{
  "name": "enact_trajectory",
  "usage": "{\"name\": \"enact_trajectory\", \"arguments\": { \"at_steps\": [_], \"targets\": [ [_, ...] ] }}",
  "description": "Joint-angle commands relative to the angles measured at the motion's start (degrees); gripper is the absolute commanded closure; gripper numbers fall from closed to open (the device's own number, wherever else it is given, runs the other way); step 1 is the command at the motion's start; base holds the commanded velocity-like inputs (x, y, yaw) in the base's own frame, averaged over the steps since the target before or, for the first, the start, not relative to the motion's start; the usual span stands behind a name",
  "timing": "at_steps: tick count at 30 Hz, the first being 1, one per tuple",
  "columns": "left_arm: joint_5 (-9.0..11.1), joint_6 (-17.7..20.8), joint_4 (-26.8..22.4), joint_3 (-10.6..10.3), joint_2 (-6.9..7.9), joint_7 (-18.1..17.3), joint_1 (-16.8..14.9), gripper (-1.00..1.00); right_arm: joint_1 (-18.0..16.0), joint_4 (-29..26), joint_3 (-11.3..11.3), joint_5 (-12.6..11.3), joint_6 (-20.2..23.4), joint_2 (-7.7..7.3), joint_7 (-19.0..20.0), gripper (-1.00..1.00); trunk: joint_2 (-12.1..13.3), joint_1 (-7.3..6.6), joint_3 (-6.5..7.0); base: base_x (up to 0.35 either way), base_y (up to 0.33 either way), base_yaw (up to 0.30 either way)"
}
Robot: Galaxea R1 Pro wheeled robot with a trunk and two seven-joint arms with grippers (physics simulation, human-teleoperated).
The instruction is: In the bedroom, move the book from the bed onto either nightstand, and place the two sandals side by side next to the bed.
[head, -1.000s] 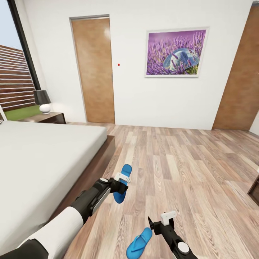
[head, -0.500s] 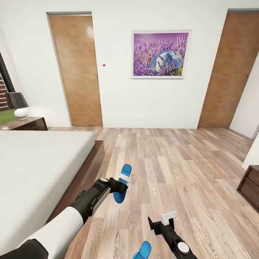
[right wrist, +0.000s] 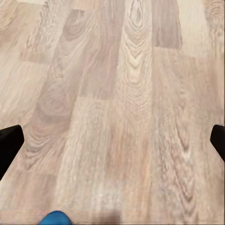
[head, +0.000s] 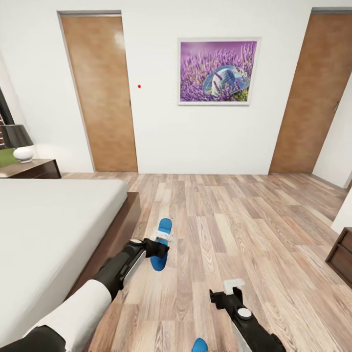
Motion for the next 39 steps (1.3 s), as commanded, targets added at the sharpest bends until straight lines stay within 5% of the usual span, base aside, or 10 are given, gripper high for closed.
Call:
{"name": "enact_trajectory", "arguments": {
  "at_steps": [1,6,14,22,28,30,34,39],
  "targets": [
    [0.84,0.29,-1.79,3.87,-1.84,0.73,-0.03,1.0,-13.49,9.29,-7.63,-7.43,14.63,-0.04,-1.72,-1.0,-0.05,0.01,-0.29,0.0,0.0,0.0],
    [0.9,0.39,-6.35,4.06,-3.06,0.83,-0.11,1.0,-20.76,18.91,-9.42,-12.22,15.94,-0.01,-1.93,-1.0,-0.11,0.14,-1.4,0.0,0.0,0.0],
    [1.08,0.63,-11.63,4.25,-2.84,3.44,-0.07,1.0,-21.43,19.86,-9.2,-20.11,20.03,1.56,-1.57,-1.0,-0.22,0.35,-3.17,0.0,0.0,0.0],
    [4.18,0.43,-12.72,4.22,-2.63,4.96,1.38,1.0,-21.44,19.9,-9.24,-20.64,20.51,3.86,-1.49,-1.0,-0.33,0.55,-4.95,0.0,0.0,0.0],
    [4.22,0.54,-13.1,4.44,-2.52,6.22,1.54,1.0,-21.4,20.12,-9.37,-21.35,20.56,5.31,-1.4,-1.0,-0.41,0.71,-6.28,0.0,0.0,0.0],
    [4.41,0.49,-13.11,4.52,-2.49,6.53,1.55,1.0,-21.3,20.35,-9.41,-23.63,20.35,5.91,-1.44,-1.0,-0.43,0.76,-6.72,0.0,0.0,0.0],
    [4.66,0.49,-13.12,4.42,-2.7,6.72,1.55,1.0,-21.11,23.29,-9.38,-34.13,17.25,6.42,-1.26,-1.0,-0.49,0.86,-7.61,0.0,0.0,0.0],
    [5.29,0.38,-12.79,4.4,-2.89,6.3,1.55,1.0,-21.03,26.77,-9.35,-37.25,13.11,6.53,-1.09,-1.0,-0.55,0.99,-8.71,0.0,0.0,0.0]
  ]
}}
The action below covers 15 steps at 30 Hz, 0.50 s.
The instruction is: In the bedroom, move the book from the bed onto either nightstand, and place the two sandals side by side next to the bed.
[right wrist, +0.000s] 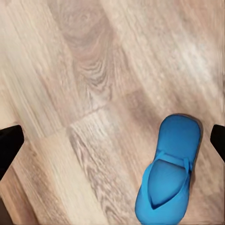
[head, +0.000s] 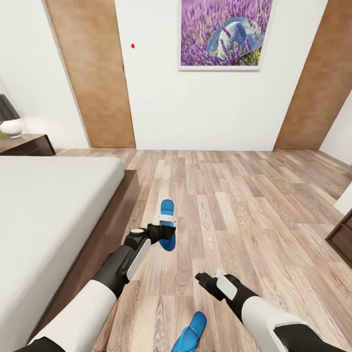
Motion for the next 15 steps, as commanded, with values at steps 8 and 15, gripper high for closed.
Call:
{"name": "enact_trajectory", "arguments": {
  "at_steps": [8,15],
  "targets": [
    [1.93,0.3,-0.53,-0.11,0.1,-0.2,-0.03,1.0,0.02,1.17,0.38,-1.29,-0.52,1.7,-0.56,-1.0,-0.13,0.19,-1.83,0.0,0.0,0.0],
    [1.91,0.22,-0.69,-0.07,0.37,-0.23,-0.03,1.0,0.03,2.63,0.5,-4.36,-1.32,2.89,-0.57,-1.0,-0.23,0.37,-3.38,0.0,0.0,0.0]
  ]
}}
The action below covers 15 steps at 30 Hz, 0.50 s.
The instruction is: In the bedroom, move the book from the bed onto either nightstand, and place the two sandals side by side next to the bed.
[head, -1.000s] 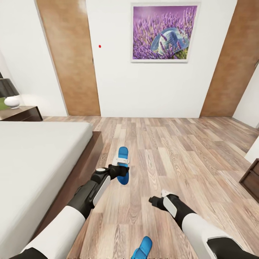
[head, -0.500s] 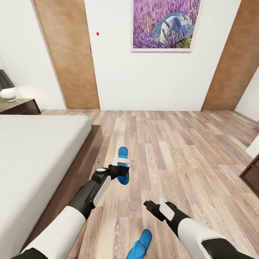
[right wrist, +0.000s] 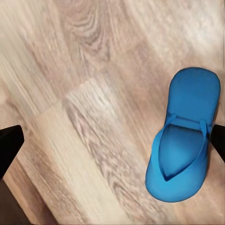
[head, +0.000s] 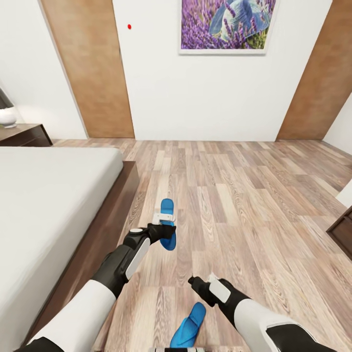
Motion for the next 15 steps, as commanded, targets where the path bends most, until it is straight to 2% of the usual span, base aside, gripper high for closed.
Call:
{"name": "enact_trajectory", "arguments": {
  "at_steps": [1,8,15],
  "targets": [
    [0.16,0.27,-0.18,0.02,0.0,-0.09,-0.03,1.0,0.0,-0.08,0.43,-0.53,-0.24,0.0,-0.41,-1.0,-0.04,0.01,-0.28,0.0,0.0,0.0],
    [0.18,0.26,-0.56,0.02,0.08,-0.15,-0.03,1.0,0.0,-0.06,0.36,-0.54,-5.14,-0.07,-0.69,-1.0,-0.13,0.19,-1.83,0.0,0.0,0.0],
    [0.18,0.26,-0.57,0.02,0.09,-0.16,-0.03,1.0,0.0,0.01,0.35,-0.54,-6.24,-0.07,-0.85,-1.0,-0.22,0.37,-3.38,0.0,0.0,0.0]
  ]
}}
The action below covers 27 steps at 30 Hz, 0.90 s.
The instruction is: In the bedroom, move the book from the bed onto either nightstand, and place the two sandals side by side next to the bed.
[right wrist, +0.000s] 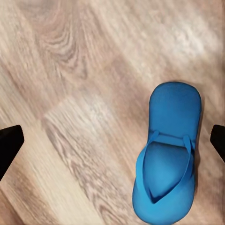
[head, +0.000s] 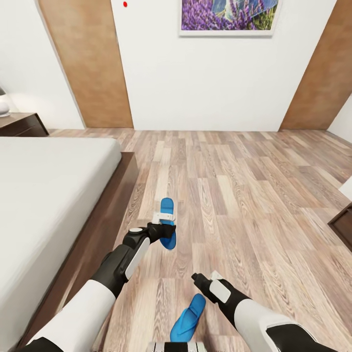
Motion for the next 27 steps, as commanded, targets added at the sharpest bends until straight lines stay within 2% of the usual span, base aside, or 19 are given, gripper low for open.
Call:
{"name": "enact_trajectory", "arguments": {
  "at_steps": [1,13,16,27],
  "targets": [
    [0.09,0.27,-0.06,0.02,0.0,-0.04,-0.03,1.0,0.0,-0.15,0.46,-0.35,0.56,-0.01,-0.41,-1.0,-0.04,0.01,-0.27,0.0,0.0,0.0],
    [0.06,0.33,-0.06,0.07,0.07,0.03,-0.03,1.0,0.0,-0.23,0.7,-0.29,0.82,0.02,-0.41,-1.0,-0.2,0.32,-2.93,-0.019,0.0,0.0],
    [0.05,0.29,-0.07,0.09,0.08,0.24,-0.03,1.0,0.0,-0.39,0.84,-0.03,0.91,0.0,-0.41,-1.0,-0.2,0.32,-2.93,-0.006,0.0,0.0],
    [0.05,0.28,-0.06,0.03,0.0,0.07,-0.03,1.0,-0.08,-0.75,0.99,0.26,2.21,0.09,-0.41,-1.0,-0.34,0.6,-5.37,0.0,0.0,0.0]
  ]
}}
